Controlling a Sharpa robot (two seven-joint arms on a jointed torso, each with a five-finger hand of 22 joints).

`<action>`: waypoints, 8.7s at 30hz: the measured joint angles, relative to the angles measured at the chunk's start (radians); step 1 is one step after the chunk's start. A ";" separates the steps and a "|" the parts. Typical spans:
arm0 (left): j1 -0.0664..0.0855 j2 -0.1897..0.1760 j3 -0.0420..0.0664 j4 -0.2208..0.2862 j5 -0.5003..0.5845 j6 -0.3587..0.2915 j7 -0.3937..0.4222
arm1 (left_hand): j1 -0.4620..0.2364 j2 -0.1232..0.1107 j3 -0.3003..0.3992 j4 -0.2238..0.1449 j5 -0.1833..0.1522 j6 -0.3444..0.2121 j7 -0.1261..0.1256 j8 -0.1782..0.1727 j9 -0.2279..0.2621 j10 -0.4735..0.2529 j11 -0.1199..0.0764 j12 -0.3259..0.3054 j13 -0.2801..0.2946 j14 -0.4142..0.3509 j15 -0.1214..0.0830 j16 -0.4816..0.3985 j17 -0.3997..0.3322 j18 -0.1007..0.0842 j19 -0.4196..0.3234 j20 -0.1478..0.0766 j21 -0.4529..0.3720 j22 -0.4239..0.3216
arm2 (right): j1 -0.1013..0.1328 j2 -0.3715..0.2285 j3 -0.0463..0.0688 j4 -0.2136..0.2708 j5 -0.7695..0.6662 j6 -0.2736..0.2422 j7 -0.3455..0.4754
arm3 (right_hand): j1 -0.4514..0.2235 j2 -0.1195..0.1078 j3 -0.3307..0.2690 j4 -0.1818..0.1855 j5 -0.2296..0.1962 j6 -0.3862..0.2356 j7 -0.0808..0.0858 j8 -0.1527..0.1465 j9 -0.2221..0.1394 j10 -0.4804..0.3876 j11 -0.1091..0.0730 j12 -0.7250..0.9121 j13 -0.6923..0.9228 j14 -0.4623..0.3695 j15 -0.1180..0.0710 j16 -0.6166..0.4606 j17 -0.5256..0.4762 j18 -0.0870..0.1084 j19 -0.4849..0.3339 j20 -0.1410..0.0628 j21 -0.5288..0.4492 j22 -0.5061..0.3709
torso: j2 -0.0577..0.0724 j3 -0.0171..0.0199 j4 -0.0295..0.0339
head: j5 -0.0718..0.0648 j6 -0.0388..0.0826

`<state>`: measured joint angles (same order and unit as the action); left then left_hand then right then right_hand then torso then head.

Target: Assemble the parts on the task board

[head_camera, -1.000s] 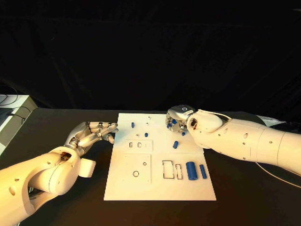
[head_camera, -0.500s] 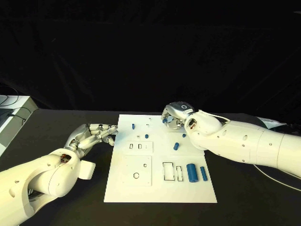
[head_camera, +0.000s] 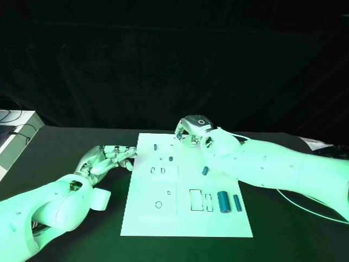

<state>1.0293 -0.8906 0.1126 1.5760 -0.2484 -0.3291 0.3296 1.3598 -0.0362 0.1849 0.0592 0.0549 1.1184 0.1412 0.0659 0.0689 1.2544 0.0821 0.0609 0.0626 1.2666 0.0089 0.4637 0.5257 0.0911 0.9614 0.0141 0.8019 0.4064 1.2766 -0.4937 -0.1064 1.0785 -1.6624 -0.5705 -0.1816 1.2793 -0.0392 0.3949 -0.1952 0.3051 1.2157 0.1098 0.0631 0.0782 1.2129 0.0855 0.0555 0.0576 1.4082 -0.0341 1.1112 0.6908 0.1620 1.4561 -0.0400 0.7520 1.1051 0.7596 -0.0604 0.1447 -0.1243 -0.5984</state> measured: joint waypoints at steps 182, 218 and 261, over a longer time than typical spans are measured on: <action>-0.003 -0.006 0.002 -0.003 0.000 0.016 -0.007 | 0.000 0.000 -0.009 -0.001 0.000 -0.011 0.004 0.000 0.000 -0.007 0.000 0.000 0.000 -0.004 0.004 0.000 -0.004 0.000 0.004 0.004 0.000 -0.008 | 0.030 -0.196 0.020 -0.002 0.526 0.268 -0.022 | 0.003 0.024 -0.259 0.084 0.086 -0.181 0.024 -0.005 -0.013 0.098 -0.041 1.185 1.250 0.035 0.005 0.166 0.372 -0.035 0.003 0.008 0.240 0.202 | 0.019 -0.0076 0.0012 | -0.005 -0.009; -0.003 -0.007 0.002 0.003 0.000 0.021 -0.008 | -0.003 -0.003 0.056 -0.027 0.000 -0.011 0.004 0.000 0.000 -0.011 0.004 0.000 0.000 -0.004 0.004 0.000 -0.004 0.000 -0.007 0.007 0.012 -0.004 | -0.007 -0.090 0.022 0.205 0.162 0.066 -0.029 | -0.001 -0.024 -0.223 0.098 0.045 -0.142 0.007 0.004 -0.011 0.105 -0.056 1.160 1.250 0.039 -0.004 0.161 0.390 -0.038 0.000 0.004 0.258 0.203 | 0.019 -0.0114 0.0055 | 0.010 -0.004; -0.003 -0.010 0.003 0.007 0.000 0.023 -0.007 | -0.003 -0.003 0.058 -0.030 0.000 -0.011 0.004 0.000 0.000 -0.011 0.004 0.000 0.000 -0.004 0.004 0.000 -0.004 0.000 -0.007 0.007 0.012 -0.005 | -0.026 -0.024 0.022 0.094 0.050 0.044 -0.083 | -0.004 -0.047 -0.232 0.123 0.035 -0.162 0.040 -0.002 -0.009 0.089 -0.046 1.114 1.250 0.039 -0.003 0.148 0.391 -0.056 0.001 -0.005 0.258 0.202 | 0.023 -0.0137 0.0081 | 0.020 -0.010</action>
<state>1.0260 -0.9005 0.1152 1.5832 -0.2485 -0.3062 0.3227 1.3572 -0.0388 0.2432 0.0289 0.0549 1.1077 0.1448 0.0659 0.0688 1.2436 0.0858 0.0608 0.0626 1.2630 0.0126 0.4637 0.5214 0.0911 0.9541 0.0214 0.8134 0.4016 1.2509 -0.5173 -0.0846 1.1728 -1.6125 -0.5267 -0.2643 1.2756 -0.0867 0.1629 -0.0724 0.3404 1.0533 0.1498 0.0615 0.0696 1.3018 0.0394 1.1693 1.3077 1.4473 -0.0373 1.2592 1.0814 0.1057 1.4576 -0.0449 1.0097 1.3073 0.7828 -0.0741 0.1527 -0.1043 -0.6088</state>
